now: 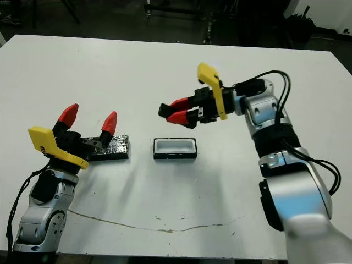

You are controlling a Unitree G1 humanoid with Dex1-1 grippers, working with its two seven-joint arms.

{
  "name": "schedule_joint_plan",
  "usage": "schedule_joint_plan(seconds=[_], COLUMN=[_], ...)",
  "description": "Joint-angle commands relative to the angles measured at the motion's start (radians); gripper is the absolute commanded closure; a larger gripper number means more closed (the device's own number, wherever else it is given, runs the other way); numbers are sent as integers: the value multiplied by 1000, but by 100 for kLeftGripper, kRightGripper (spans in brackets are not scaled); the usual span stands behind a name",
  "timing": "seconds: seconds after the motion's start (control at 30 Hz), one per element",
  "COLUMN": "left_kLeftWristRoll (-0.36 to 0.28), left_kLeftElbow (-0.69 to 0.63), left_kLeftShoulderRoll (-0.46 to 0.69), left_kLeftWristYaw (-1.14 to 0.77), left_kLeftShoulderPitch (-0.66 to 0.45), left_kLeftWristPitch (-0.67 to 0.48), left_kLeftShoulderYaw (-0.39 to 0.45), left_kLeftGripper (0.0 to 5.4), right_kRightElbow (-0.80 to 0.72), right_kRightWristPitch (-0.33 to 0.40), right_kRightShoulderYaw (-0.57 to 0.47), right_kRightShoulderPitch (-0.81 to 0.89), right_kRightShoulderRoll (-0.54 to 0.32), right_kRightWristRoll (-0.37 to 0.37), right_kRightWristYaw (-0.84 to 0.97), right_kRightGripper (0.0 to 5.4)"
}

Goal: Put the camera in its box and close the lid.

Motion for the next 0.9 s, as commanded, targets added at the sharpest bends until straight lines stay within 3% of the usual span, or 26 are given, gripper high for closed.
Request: schedule_joint_plan(seconds=[0.03,0.2,0.4,0.7,0.9], left_kLeftWristRoll=[0,9,4,12,17], left_kLeftElbow=[0,4,3,3,5], left_kLeftShoulderRoll=[5,4,2,5,5], left_kLeftWristYaw=[-5,-2,-1,-2,-2], left_kLeftShoulderPitch=[5,5,9,16,20], left_kLeftWristPitch=[11,6,9,6,1], left_kLeftShoulderYaw=[3,2,3,1,-1], left_kLeftGripper=[0,0,0,0,0], right_kRightElbow=[-12,11,-2,87,136], right_kRightWristPitch=[4,28,124,91,29], right_kRightShoulderYaw=[16,48,84,68,25], right_kRightShoulderPitch=[13,10,13,16,26], right_kRightShoulderRoll=[5,16,19,52,74], right_kRightWristRoll=[-11,-33,-58,-48,-24], right_kRightWristYaw=[-11,-20,-40,-55,-60], right_kRightGripper=[373,373,373,373,373])
